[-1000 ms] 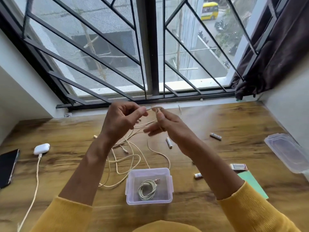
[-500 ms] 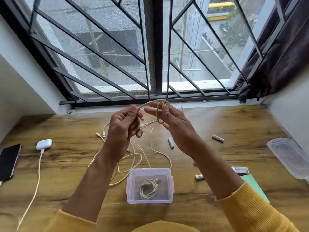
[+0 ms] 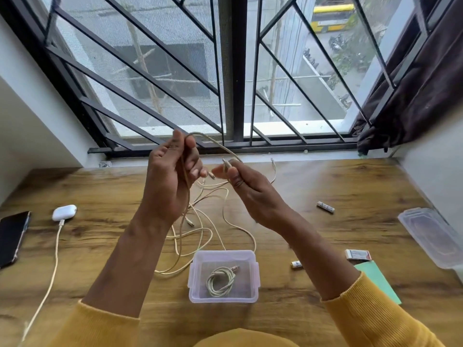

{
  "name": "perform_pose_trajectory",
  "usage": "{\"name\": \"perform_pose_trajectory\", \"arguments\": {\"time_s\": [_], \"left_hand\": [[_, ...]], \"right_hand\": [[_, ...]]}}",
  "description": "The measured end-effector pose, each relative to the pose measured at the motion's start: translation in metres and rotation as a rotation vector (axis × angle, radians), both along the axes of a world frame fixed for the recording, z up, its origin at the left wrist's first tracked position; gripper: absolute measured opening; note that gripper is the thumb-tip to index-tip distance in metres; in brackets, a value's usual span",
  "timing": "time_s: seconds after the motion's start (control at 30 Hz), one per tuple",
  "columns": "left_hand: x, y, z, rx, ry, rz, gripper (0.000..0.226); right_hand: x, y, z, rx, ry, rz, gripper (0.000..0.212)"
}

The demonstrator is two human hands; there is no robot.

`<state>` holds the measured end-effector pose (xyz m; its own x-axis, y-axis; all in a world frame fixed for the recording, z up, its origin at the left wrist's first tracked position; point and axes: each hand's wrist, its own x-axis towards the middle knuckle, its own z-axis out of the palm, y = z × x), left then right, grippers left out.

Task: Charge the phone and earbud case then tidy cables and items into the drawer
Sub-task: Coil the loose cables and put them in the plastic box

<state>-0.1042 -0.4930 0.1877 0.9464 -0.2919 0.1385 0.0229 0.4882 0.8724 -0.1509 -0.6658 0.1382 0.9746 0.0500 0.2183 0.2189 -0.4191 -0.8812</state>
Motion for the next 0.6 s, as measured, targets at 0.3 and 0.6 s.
{"name": "perform_pose_trajectory", "arguments": {"time_s": [0.3,0.6], "left_hand": [[0.043,-0.020,0.012,-0.048,0.157,0.165,0.035],[0.060,-0.037,-0.041,0.054,0.413,0.162,0.035]], "right_hand": [[-0.017,0.031,0.016,-0.289,-0.089,0.237,0.025],[-0.034,0.035,0.071,0.245,0.176,0.456,0.043]]}}
